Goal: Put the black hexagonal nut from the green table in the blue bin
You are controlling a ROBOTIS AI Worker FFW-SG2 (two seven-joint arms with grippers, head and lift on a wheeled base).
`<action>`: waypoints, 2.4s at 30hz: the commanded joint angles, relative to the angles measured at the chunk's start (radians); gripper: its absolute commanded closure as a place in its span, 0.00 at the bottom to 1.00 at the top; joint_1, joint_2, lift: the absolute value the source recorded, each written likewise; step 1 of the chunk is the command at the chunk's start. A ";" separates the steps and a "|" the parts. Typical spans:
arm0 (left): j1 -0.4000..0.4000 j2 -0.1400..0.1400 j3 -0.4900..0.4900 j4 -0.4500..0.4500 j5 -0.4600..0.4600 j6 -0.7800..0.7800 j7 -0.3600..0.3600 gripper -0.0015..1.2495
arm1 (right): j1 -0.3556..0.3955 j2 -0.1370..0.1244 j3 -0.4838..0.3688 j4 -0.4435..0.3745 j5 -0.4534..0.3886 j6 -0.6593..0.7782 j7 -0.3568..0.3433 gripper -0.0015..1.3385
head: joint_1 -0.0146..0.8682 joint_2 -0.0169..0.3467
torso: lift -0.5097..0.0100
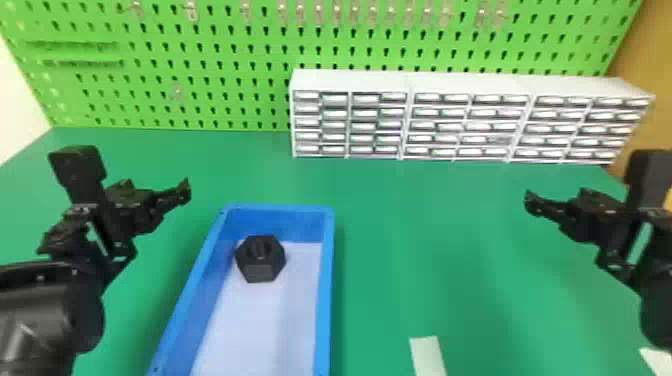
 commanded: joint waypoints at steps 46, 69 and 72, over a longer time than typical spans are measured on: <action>0.006 0.000 0.002 0.000 0.000 0.000 0.000 0.10 | 0.000 -0.010 -0.002 0.003 -0.003 -0.005 0.005 0.12 | 0.77 0.14 | 0.79; 0.006 0.000 0.002 0.000 0.000 0.000 0.000 0.10 | 0.004 -0.012 -0.001 0.001 -0.003 -0.005 0.006 0.12 | 0.77 0.14 | 0.79; 0.006 0.000 0.003 0.000 0.000 0.000 0.000 0.10 | 0.003 -0.012 0.001 0.001 -0.003 -0.005 0.006 0.12 | 0.77 0.14 | 0.79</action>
